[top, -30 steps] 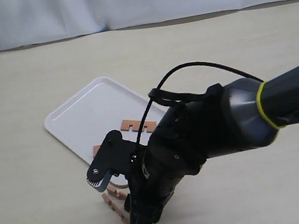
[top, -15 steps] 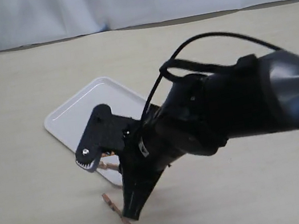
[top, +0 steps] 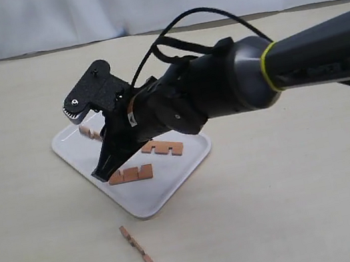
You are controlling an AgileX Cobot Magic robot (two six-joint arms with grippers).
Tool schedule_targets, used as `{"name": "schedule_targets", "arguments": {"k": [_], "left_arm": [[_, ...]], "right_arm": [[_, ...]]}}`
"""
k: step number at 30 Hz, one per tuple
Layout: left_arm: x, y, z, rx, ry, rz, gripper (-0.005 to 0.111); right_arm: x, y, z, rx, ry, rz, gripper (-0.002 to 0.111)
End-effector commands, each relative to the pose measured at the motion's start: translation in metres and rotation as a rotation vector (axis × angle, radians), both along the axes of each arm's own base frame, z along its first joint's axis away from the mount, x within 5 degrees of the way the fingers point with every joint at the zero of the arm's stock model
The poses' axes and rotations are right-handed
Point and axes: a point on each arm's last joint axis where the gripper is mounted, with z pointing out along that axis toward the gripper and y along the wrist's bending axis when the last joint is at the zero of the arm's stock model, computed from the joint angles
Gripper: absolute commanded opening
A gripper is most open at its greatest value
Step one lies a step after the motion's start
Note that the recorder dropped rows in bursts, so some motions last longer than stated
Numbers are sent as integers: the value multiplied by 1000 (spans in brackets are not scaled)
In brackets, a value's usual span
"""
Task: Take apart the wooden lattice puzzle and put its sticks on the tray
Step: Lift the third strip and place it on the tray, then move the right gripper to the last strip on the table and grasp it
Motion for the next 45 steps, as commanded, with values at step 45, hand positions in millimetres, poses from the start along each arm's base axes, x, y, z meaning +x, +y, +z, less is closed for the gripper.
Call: {"name": "schedule_targets", "arguments": {"k": [45], "left_arm": [[0, 0, 0, 2, -13, -7, 0]], "right_arm": [[-74, 59, -4, -182, 546, -85, 47]]}}
